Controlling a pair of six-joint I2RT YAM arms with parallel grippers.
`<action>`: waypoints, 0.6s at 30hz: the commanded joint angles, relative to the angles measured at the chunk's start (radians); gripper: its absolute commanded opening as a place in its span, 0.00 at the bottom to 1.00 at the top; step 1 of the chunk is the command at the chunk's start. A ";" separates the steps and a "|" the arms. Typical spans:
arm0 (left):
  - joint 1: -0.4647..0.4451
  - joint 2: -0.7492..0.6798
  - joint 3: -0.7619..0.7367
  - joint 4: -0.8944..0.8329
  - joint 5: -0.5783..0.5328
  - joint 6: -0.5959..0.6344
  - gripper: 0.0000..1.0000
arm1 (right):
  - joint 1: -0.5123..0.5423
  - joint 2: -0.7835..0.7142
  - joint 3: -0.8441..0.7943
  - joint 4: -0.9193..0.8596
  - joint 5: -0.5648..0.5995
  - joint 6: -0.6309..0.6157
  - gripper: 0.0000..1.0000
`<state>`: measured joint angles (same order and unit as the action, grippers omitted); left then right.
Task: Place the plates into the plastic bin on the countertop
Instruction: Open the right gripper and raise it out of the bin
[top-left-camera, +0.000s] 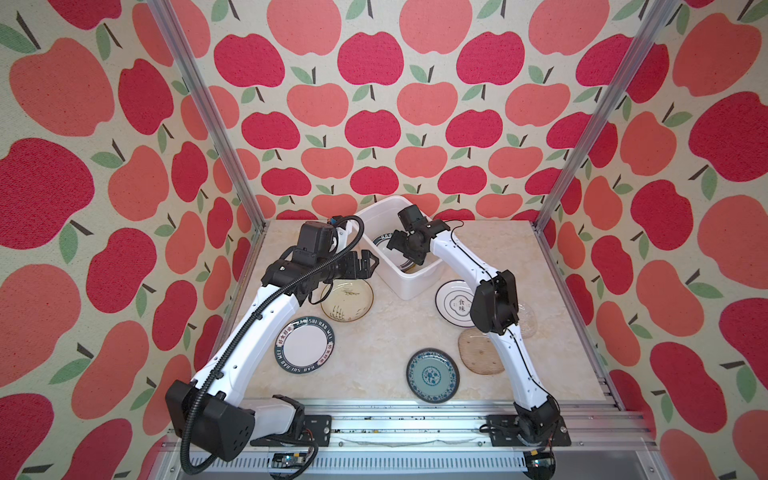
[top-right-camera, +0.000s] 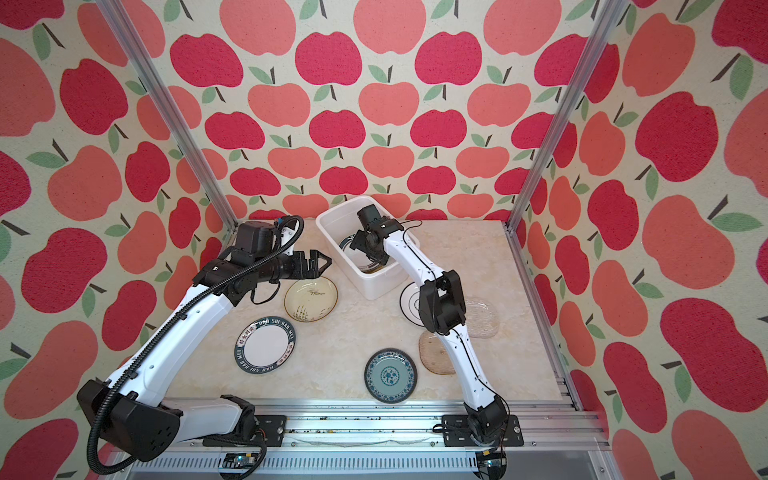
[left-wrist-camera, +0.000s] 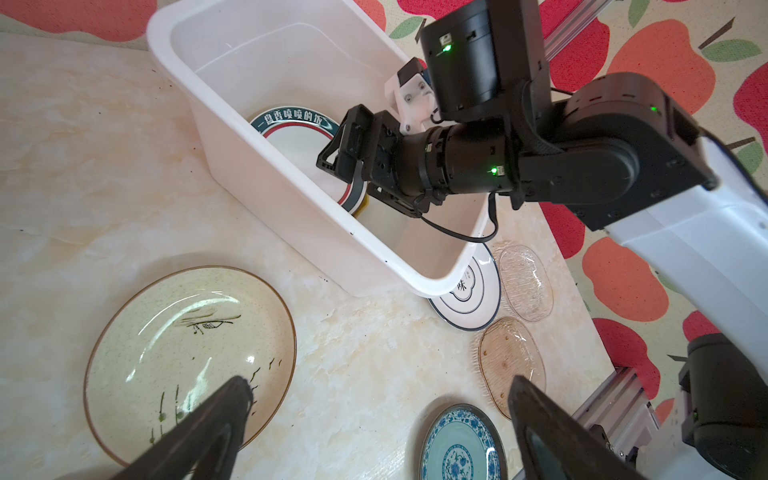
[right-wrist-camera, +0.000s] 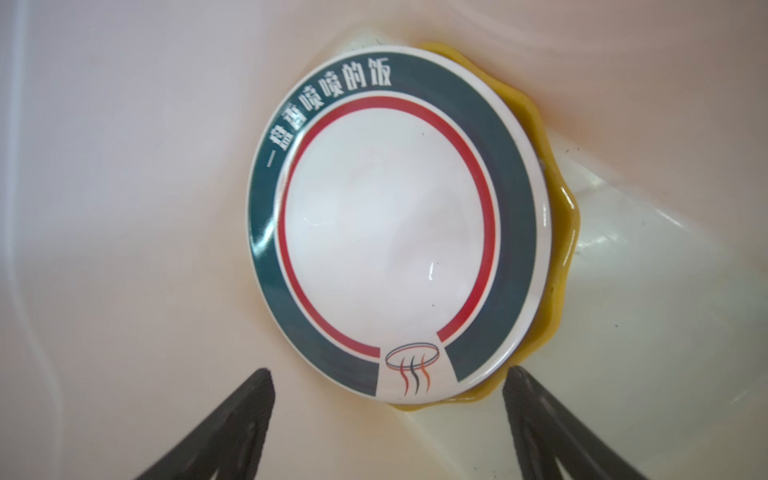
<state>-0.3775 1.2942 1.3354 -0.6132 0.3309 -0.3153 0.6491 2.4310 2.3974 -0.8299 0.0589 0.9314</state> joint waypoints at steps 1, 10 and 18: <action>-0.001 -0.025 0.035 -0.019 -0.031 -0.001 0.99 | 0.024 -0.132 0.043 0.048 0.018 -0.123 0.90; -0.043 -0.100 0.036 -0.033 -0.011 -0.008 0.99 | 0.044 -0.361 -0.022 -0.012 -0.044 -0.324 0.87; -0.140 -0.155 0.037 -0.137 -0.062 -0.014 0.99 | 0.043 -0.725 -0.413 0.078 -0.163 -0.388 0.84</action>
<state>-0.5022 1.1603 1.3479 -0.6769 0.3046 -0.3229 0.6930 1.7794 2.0869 -0.7681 -0.0338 0.5934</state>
